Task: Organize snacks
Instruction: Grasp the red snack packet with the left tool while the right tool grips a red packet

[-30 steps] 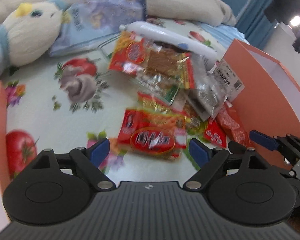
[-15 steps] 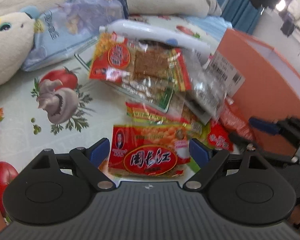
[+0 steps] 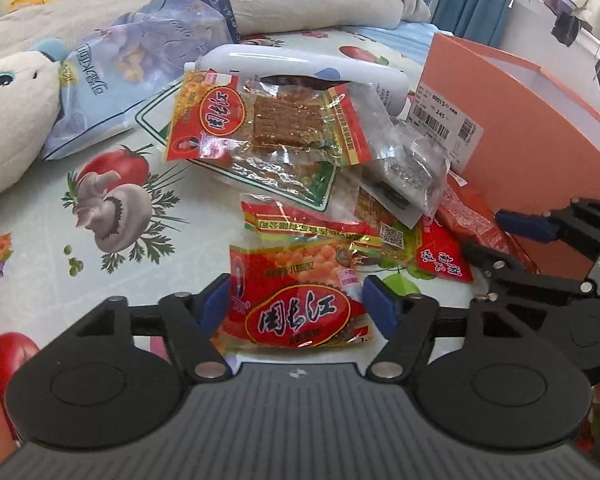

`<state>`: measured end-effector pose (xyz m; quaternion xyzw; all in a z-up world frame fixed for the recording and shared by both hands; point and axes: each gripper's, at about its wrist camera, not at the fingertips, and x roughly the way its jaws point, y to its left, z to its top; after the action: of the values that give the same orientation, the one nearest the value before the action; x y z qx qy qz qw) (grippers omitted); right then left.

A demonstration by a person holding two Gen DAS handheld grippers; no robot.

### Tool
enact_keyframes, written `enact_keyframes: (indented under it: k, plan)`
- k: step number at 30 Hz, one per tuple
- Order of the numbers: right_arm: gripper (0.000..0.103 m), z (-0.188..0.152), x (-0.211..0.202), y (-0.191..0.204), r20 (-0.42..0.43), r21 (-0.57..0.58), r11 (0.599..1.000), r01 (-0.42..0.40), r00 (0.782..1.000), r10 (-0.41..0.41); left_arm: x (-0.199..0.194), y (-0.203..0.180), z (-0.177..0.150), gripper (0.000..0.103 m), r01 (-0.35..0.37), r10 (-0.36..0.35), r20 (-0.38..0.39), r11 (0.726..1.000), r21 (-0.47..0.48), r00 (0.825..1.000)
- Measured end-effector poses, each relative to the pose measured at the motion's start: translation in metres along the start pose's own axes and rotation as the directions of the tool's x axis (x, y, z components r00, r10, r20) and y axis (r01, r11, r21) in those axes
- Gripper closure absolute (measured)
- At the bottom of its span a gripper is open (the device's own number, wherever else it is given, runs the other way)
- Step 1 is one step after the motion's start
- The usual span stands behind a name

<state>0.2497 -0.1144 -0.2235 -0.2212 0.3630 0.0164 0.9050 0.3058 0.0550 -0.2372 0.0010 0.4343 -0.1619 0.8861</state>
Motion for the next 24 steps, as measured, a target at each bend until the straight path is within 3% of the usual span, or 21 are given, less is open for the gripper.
enact_keyframes:
  k: [6,11,24]
  plan:
    - [0.071,-0.004,-0.008,-0.005,-0.015,0.007,1.000,-0.020,1.000,0.020,-0.010,-0.001,-0.009,0.042,0.002,-0.002,0.016,0.999,-0.043,1.000]
    - [0.071,-0.010,-0.022,-0.003,-0.025,0.006,0.999,-0.051,0.998,0.051,-0.023,-0.008,-0.024,0.043,-0.032,0.033,0.026,0.998,-0.045,0.999]
    - [0.071,-0.025,-0.068,0.006,-0.049,0.026,0.983,-0.184,0.982,0.185,-0.067,-0.003,-0.061,0.051,-0.086,0.091,0.019,0.981,-0.176,0.996]
